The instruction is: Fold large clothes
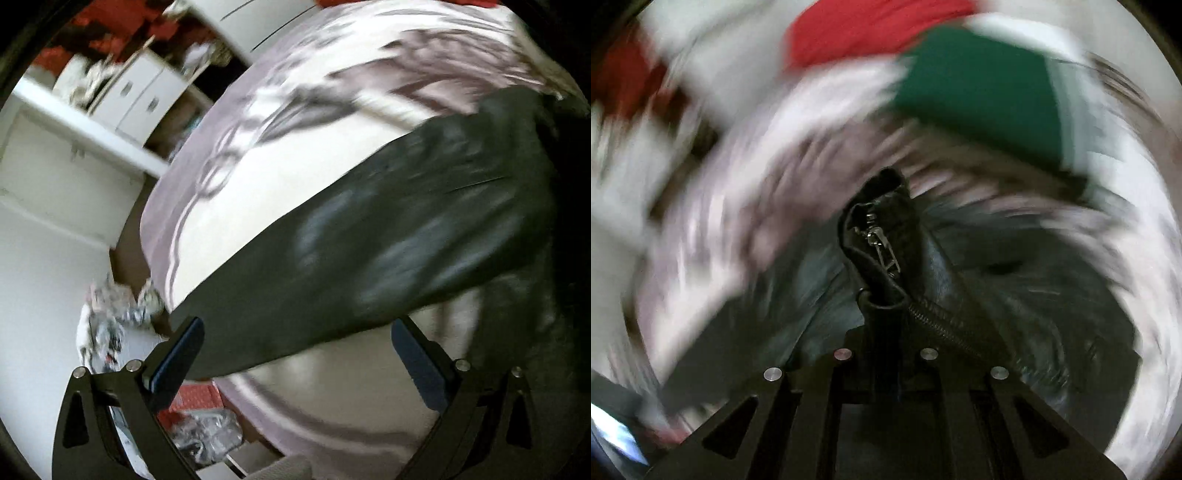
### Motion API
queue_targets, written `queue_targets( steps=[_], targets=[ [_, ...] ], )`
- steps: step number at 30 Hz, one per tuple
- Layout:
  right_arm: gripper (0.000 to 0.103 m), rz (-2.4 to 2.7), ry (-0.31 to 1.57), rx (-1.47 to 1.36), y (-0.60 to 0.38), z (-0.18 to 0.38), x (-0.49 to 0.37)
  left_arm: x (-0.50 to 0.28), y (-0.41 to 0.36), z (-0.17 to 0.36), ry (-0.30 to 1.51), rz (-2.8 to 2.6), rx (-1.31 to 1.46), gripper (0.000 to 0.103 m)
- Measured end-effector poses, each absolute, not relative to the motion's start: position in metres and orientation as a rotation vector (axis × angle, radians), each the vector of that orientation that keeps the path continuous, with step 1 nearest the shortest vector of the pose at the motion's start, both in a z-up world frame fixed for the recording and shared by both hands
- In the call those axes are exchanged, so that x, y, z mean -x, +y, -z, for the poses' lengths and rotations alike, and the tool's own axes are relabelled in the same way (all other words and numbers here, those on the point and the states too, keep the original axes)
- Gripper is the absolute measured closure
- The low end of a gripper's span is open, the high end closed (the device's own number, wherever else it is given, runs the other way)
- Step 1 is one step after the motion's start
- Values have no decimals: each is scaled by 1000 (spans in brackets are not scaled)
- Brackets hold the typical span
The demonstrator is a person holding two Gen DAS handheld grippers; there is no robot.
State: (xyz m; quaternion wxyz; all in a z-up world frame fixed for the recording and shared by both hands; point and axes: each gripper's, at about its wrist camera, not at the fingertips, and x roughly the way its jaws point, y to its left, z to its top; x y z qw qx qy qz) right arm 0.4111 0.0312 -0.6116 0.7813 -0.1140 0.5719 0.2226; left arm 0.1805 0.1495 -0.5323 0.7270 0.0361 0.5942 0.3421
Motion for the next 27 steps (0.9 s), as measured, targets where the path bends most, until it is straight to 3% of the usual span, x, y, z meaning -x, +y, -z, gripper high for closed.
queue_targets(
  steps=[4,7,8,10,15,22,25,27],
  targets=[
    [94,-489,1270,487,84,670,-375,-163,179,537,1319,-748,4,0],
    [87,-496,1368,276,65,657,-378,-158,186,539,1331,-720,61,0],
    [70,-517,1413,144,46,645,-379,-156,190,539,1339,-709,85,0],
    [52,-501,1441,-66,0,617,-373,-154,189,537,1352,-693,119,0],
    [52,-120,1461,-161,-128,578,-316,-145,192,538,1373,-696,116,0],
    [53,148,1543,-123,-227,642,-283,-127,195,552,1440,-761,165,0],
    [82,270,1450,-269,-269,653,-284,-120,200,562,1494,-784,231,0],
    [84,266,1479,-354,-281,663,-280,-112,212,566,1497,-768,406,0]
  ],
)
